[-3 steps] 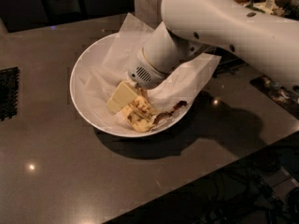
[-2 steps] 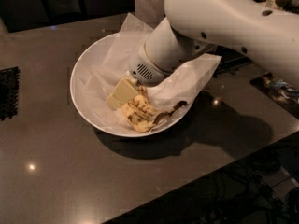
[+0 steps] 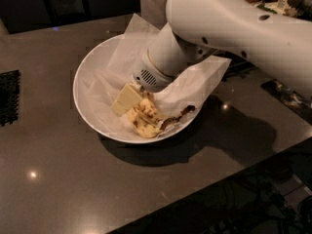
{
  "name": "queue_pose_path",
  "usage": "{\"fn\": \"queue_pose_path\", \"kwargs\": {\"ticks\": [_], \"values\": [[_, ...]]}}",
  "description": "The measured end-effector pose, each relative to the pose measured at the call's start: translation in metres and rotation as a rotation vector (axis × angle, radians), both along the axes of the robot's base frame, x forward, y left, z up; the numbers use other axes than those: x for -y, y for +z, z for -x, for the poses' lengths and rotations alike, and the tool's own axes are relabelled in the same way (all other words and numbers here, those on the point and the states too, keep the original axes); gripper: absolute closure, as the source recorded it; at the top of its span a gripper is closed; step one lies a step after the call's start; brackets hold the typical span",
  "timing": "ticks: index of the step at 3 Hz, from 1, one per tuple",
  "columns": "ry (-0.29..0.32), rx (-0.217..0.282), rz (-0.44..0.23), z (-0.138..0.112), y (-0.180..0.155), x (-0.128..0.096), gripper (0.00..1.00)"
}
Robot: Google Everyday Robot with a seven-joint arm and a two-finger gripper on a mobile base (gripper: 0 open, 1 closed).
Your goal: Pick banana from white bowl
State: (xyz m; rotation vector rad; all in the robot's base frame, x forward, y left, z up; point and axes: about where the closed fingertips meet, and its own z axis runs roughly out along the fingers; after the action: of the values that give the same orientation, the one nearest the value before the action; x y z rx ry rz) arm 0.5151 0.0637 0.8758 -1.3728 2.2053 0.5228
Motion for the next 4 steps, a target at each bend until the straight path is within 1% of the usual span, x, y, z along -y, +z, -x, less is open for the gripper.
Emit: {"fn": "queue_pose_path", "kwargs": {"ticks": [3,4], "values": [[-0.019,-0.036,0.052,-0.011,-0.029,0.000,0.37],[-0.022,-0.040,0.055,-0.011,-0.028,0.001,0.38]]}}
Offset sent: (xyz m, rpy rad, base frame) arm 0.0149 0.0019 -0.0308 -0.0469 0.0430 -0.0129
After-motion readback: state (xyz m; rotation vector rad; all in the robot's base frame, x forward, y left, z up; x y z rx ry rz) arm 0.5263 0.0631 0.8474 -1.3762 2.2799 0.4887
